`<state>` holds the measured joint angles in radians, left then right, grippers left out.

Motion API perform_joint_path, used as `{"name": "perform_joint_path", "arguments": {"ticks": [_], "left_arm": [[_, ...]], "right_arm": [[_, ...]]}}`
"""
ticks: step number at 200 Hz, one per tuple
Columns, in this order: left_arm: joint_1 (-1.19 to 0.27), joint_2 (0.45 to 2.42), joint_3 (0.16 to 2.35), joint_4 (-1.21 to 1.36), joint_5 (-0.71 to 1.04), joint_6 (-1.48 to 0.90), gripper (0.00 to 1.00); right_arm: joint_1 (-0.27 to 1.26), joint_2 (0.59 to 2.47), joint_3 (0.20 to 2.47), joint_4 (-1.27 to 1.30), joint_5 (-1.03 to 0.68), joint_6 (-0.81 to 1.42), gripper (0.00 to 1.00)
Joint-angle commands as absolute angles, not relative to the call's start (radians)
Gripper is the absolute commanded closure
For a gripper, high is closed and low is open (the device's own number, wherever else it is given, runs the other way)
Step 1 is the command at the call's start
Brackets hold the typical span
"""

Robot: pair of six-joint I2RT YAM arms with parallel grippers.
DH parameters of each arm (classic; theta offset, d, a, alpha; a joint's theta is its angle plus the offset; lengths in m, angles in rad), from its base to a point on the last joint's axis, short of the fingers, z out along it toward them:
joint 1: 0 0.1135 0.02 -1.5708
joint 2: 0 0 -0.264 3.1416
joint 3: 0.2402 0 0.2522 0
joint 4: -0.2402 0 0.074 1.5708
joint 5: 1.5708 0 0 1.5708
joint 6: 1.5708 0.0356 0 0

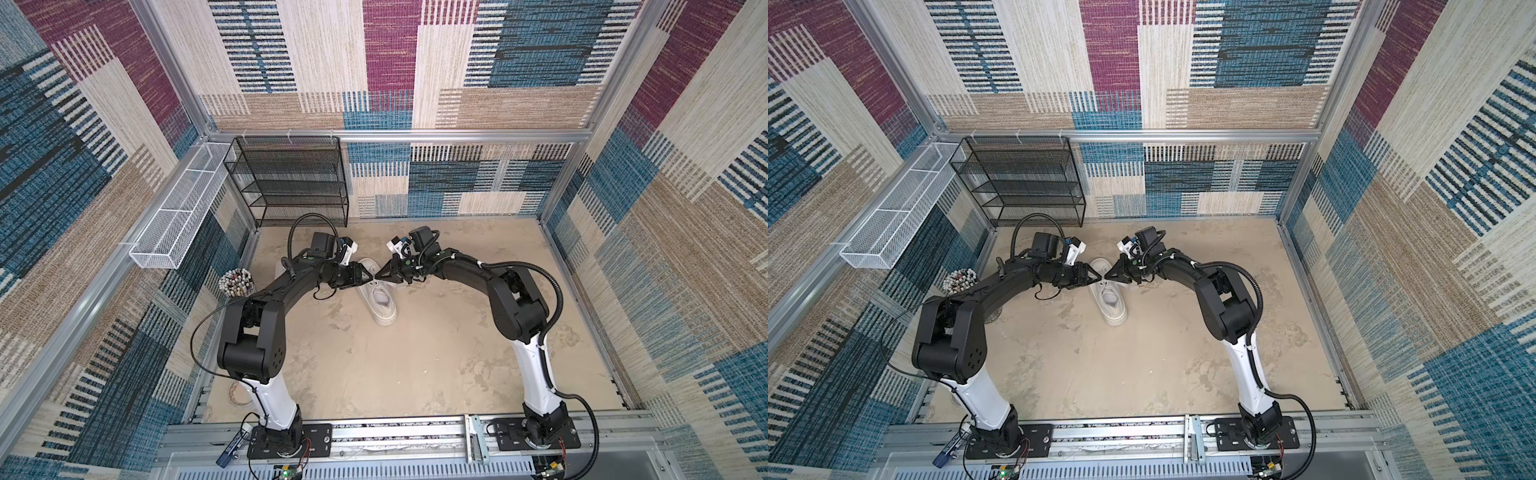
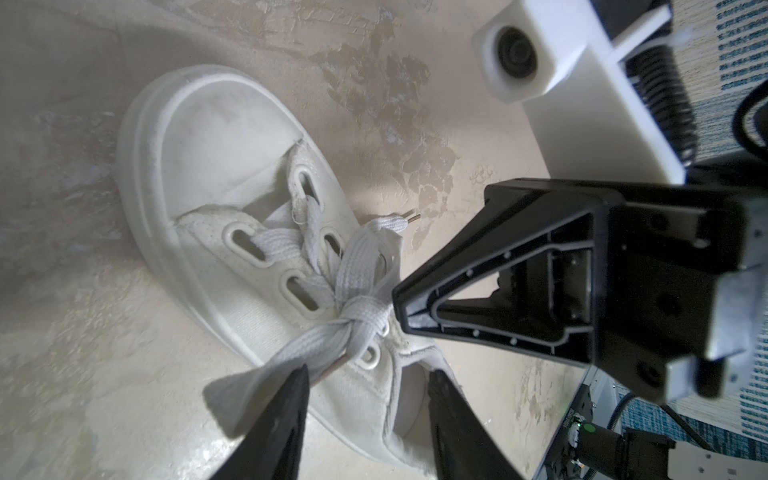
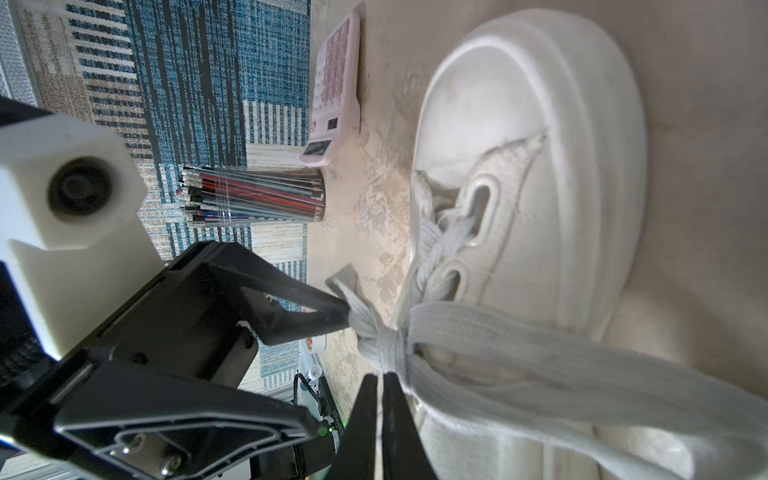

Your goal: Tie the shoes

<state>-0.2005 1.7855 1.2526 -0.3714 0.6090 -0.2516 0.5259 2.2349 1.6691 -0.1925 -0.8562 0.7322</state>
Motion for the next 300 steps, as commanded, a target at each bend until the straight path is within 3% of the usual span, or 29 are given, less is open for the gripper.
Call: {"name": "perform_joint_path", "arguments": {"ticks": [1, 85, 117, 172, 217, 257, 300], "left_arm": [[-0.202, 1.792, 1.267, -0.348, 0.636, -0.255, 0.5], [-0.21, 1.825, 1.283, -0.347, 0.661, -0.235, 0.5], [-0.217, 1.827, 1.283, -0.348, 0.658, -0.236, 0.59], [-0.222, 1.829, 1.279, -0.352, 0.648, -0.241, 0.63], [-0.225, 1.827, 1.285, -0.376, 0.616, -0.229, 0.77], [-0.23, 1.826, 1.277, -0.385, 0.609, -0.224, 0.74], [-0.23, 1.822, 1.283, -0.401, 0.591, -0.212, 0.94]], "right_arm": [[0.528, 2.247, 1.677, -0.149, -0.873, 0.749, 0.91], [0.529, 2.264, 1.682, -0.144, -0.871, 0.752, 0.92], [0.529, 2.268, 1.682, -0.144, -0.872, 0.753, 0.93], [0.529, 2.267, 1.68, -0.136, -0.875, 0.757, 0.93], [0.53, 2.267, 1.675, -0.134, -0.876, 0.756, 0.93], [0.53, 2.269, 1.676, -0.132, -0.876, 0.758, 0.94], [0.53, 2.269, 1.676, -0.135, -0.876, 0.755, 0.94]]}}
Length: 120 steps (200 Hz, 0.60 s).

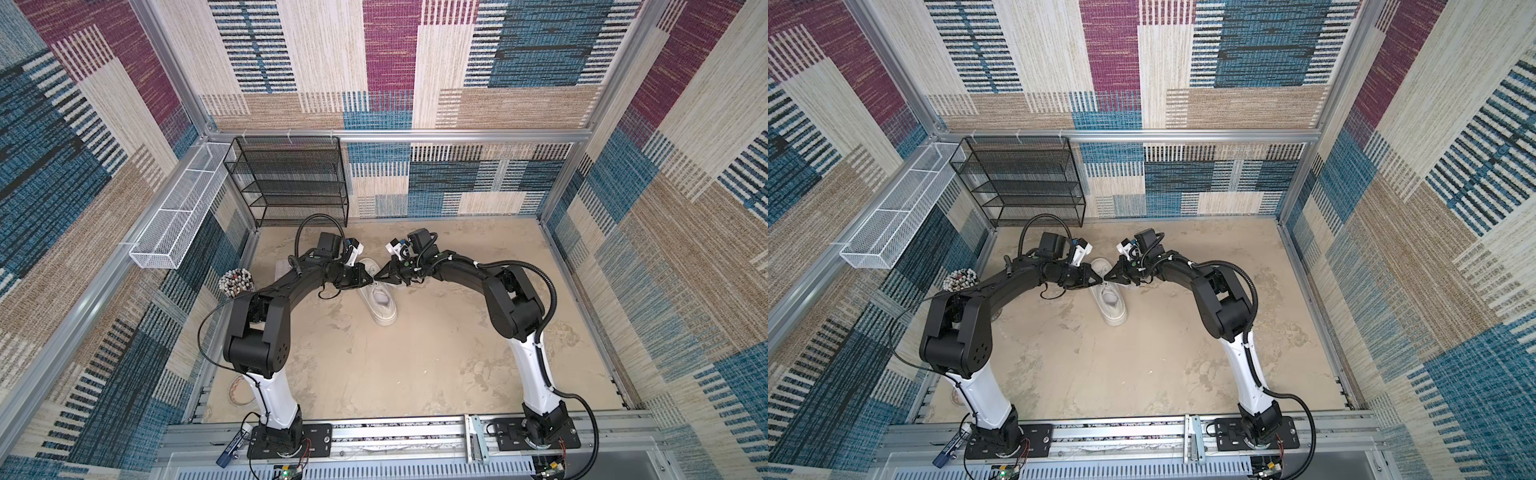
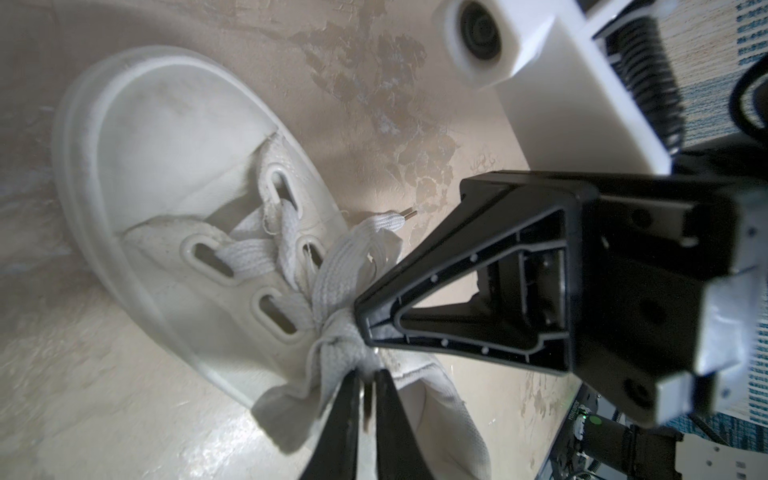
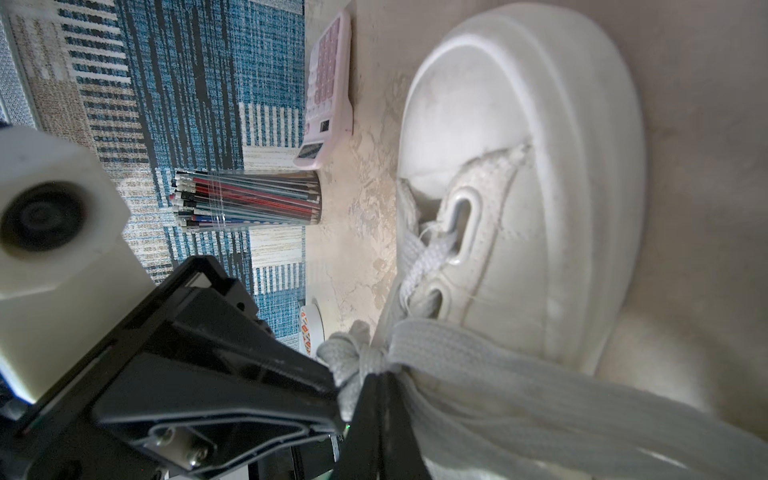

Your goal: Tie the shoes

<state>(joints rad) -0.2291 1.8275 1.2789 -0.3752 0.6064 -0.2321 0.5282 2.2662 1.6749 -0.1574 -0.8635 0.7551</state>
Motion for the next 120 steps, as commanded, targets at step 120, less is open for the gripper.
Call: {"name": "perform_joint_path", "arguments": {"ticks": [120], "left_arm": [[-0.23, 1.749, 1.256, -0.55, 0.493, -0.158, 1.0]], "right_arm": [[0.529, 2.267, 1.673, -0.142, -0.859, 0.75, 0.93]]}}
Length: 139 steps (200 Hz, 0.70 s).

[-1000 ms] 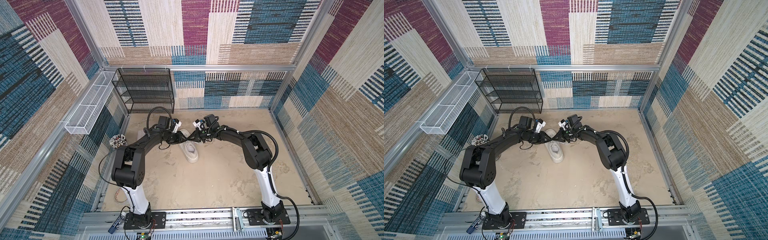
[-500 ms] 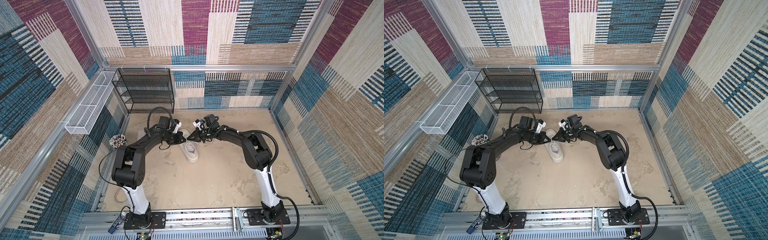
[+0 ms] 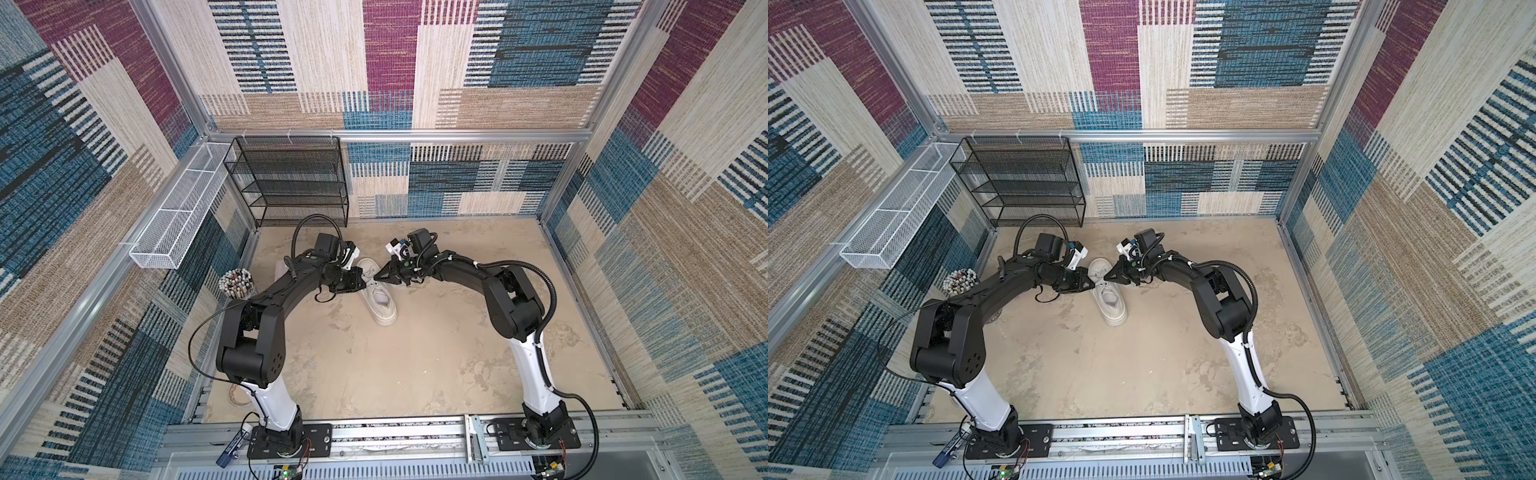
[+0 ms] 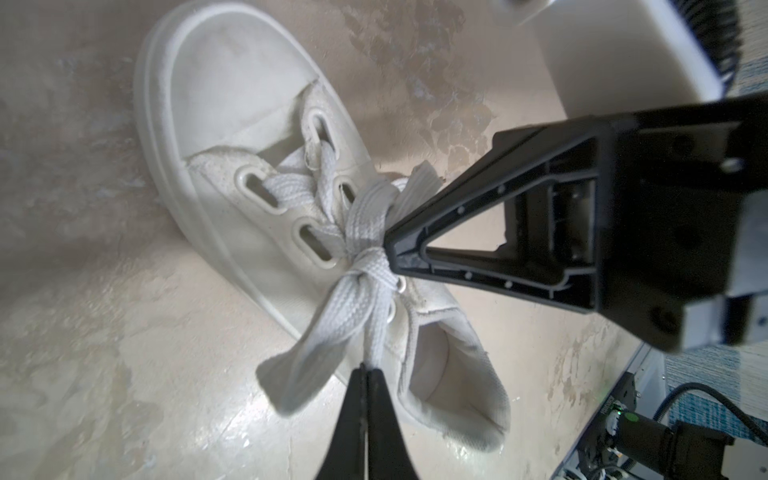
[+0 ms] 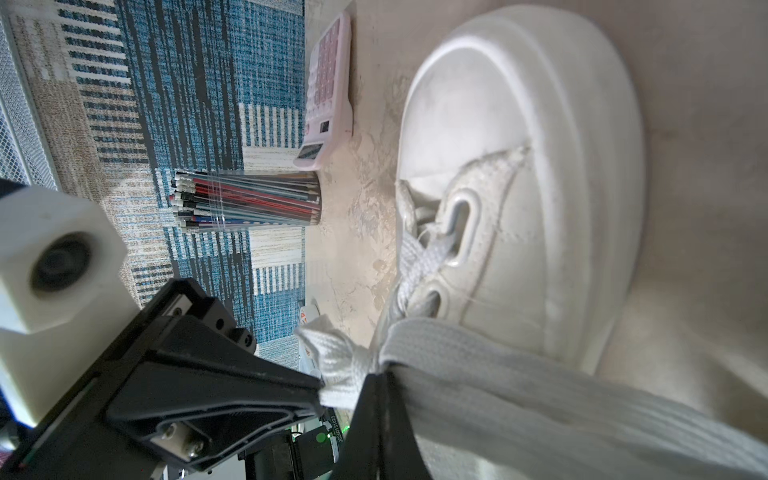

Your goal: Tie the shoes

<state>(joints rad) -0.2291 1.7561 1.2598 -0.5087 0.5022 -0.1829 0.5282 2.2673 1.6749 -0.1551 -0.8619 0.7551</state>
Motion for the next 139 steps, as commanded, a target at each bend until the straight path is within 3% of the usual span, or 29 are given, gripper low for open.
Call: {"name": "perform_joint_path", "arguments": {"ticks": [1, 139], "left_arm": [[-0.23, 1.749, 1.255, -0.55, 0.493, -0.158, 1.0], [-0.23, 1.709, 1.189, -0.565, 0.474, -0.159, 1.0]], "right_arm": [[0.529, 2.266, 1.673, -0.143, -0.86, 0.75, 0.93], [0.533, 2.214, 1.637, -0.094, -0.892, 0.75, 0.95]]}}
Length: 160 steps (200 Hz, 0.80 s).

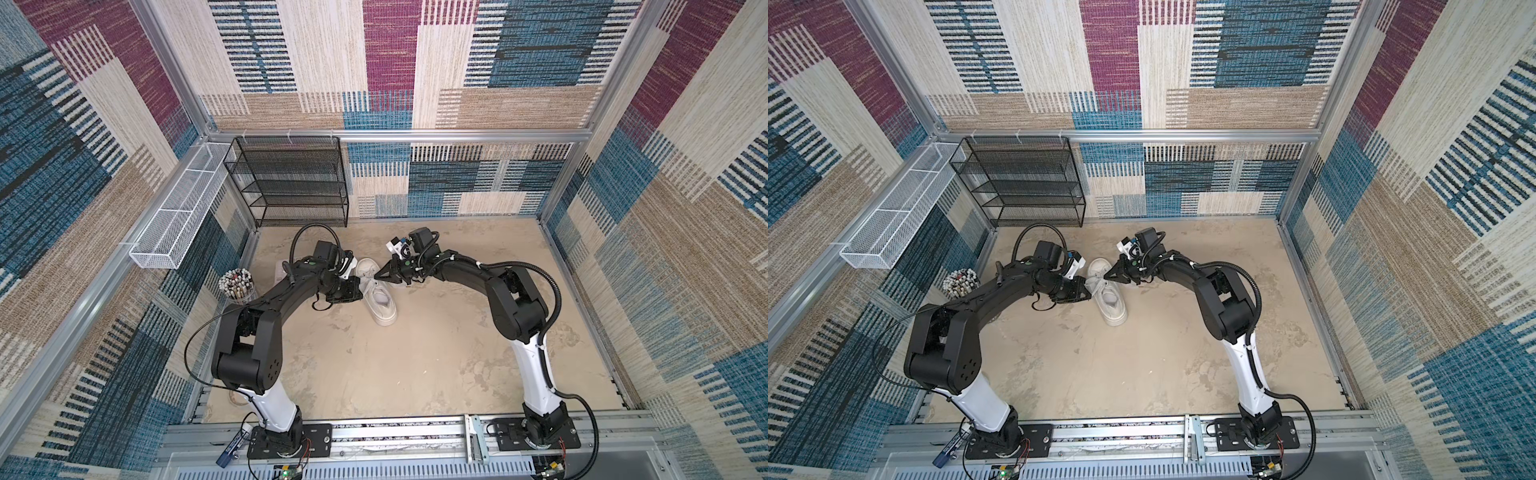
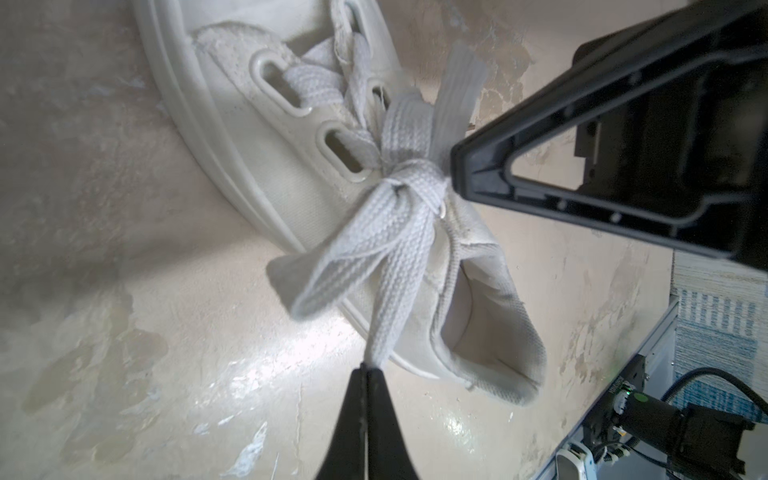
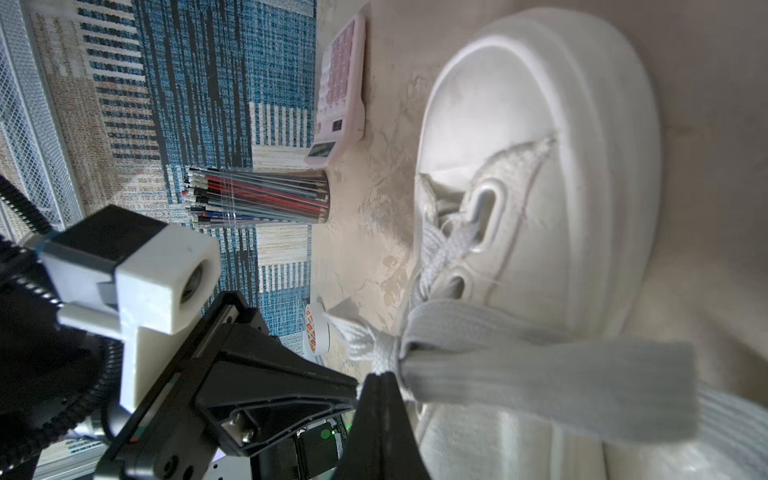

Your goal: Tie the shoes

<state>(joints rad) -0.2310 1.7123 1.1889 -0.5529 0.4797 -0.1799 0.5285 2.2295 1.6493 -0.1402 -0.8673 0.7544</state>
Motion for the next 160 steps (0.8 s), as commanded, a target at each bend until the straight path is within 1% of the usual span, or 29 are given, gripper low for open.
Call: {"name": "perform_joint_path", "arguments": {"ticks": [1, 58, 142, 160], "left_arm": [[-0.23, 1.71, 1.189, -0.566, 0.472, -0.159, 1.0], [-0.229, 1.68, 1.152, -0.592, 0.439, -0.155, 1.0], [-0.221, 1.646, 1.125, -0.65, 0.368, -0.143, 1.0], [-0.218, 1.65, 1.13, -0.652, 0.383, -0.142, 1.0]], "right_arm": [[0.533, 2.214, 1.636, -0.094, -0.893, 0.749, 0.95], [0.536, 2.26, 1.661, -0.133, -0.886, 0.732, 0.96], [0.536, 2.265, 1.671, -0.166, -0.858, 0.715, 0.96], [0.535, 2.267, 1.675, -0.166, -0.863, 0.715, 0.96]]}}
